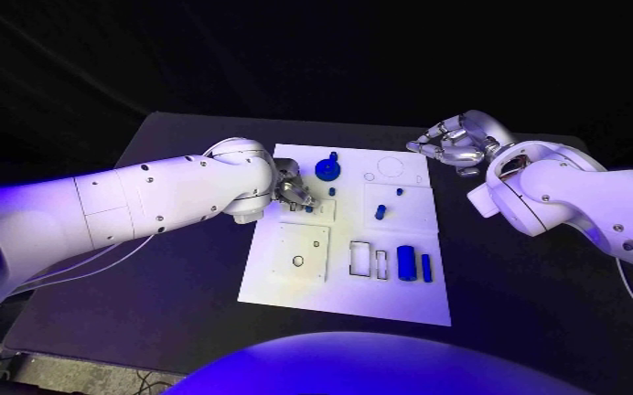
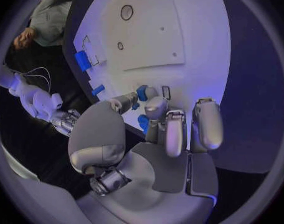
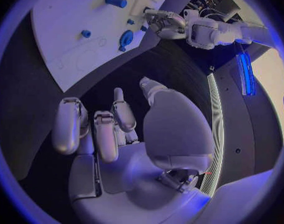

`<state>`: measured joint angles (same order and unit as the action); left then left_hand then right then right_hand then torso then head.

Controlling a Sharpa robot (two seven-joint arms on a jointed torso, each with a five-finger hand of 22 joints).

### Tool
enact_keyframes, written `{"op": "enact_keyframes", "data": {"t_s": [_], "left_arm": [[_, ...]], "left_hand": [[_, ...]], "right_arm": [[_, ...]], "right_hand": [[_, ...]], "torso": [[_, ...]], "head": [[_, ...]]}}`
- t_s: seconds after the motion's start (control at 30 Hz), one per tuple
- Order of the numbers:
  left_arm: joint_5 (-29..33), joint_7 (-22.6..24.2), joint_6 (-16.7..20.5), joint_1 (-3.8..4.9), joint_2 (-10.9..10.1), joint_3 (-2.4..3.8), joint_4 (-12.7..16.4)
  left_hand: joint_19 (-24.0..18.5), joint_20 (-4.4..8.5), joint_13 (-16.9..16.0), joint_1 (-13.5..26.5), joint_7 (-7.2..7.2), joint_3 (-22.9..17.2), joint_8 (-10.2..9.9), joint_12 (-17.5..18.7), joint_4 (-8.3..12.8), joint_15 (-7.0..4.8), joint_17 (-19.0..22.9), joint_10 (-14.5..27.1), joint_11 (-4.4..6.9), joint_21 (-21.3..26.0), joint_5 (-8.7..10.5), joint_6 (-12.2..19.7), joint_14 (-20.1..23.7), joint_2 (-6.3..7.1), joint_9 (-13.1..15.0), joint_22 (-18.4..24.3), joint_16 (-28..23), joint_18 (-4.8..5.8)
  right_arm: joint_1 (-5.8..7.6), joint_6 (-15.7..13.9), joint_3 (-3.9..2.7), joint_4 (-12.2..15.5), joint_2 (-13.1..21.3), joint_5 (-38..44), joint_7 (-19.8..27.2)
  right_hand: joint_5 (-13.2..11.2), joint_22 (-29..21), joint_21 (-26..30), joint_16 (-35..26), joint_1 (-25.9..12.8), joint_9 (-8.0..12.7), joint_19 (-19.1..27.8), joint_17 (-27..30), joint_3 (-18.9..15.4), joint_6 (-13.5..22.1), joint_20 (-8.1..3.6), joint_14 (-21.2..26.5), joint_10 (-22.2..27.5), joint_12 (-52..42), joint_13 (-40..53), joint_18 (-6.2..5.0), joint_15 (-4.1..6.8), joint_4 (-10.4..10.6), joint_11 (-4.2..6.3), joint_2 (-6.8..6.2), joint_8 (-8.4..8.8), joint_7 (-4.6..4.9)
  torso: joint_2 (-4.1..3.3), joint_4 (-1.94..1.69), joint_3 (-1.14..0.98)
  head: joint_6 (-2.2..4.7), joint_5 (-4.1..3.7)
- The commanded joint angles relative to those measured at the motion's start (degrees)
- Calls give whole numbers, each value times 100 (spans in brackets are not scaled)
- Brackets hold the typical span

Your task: Assemble the parts on the task board

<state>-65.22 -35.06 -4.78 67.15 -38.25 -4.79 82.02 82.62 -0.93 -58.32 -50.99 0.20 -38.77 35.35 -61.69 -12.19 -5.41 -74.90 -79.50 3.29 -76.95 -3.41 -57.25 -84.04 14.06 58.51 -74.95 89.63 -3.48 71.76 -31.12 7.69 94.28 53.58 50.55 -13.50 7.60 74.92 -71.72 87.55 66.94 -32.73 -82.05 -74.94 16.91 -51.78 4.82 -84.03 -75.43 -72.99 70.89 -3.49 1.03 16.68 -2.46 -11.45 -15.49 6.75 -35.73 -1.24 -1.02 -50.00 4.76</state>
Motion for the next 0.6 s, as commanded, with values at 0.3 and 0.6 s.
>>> {"op": "enact_keyframes", "data": {"t_s": [0.3, 0.6], "left_arm": [[547, -11, 211, 45, -181, 248, 188], [1043, 13, 52, 297, -282, 425, -8]], "left_hand": [[35, 11, 43, -273, 27, 520, -110, 43, -351, -35, -1510, -6, -20, 32, 46, 42, -596, 22, -32, -1016, 37, 42], [-9, -51, 203, -575, 142, 997, -575, 219, -441, 36, -1510, 152, -106, 148, -141, 218, -596, -35, -366, -1010, 37, 24]], "right_arm": [[-20, 9, 0, -32, -4, 29, 43], [-36, 23, 0, -57, -4, 28, 45]], "right_hand": [[-81, 913, 35, -20, -167, -66, 27, -1023, -182, 54, -7, -469, 8, 10, -10, -42, 47, 8, 13, 34, -48, -2], [-64, 914, 38, -18, -185, -77, 25, -1026, -220, 59, -7, -470, 6, 7, -9, -42, 47, 6, 13, 40, -53, -2]], "torso": [[11, -3, -2], [6, 3, -6]], "head": [[0, 13], [7, 15]]}}
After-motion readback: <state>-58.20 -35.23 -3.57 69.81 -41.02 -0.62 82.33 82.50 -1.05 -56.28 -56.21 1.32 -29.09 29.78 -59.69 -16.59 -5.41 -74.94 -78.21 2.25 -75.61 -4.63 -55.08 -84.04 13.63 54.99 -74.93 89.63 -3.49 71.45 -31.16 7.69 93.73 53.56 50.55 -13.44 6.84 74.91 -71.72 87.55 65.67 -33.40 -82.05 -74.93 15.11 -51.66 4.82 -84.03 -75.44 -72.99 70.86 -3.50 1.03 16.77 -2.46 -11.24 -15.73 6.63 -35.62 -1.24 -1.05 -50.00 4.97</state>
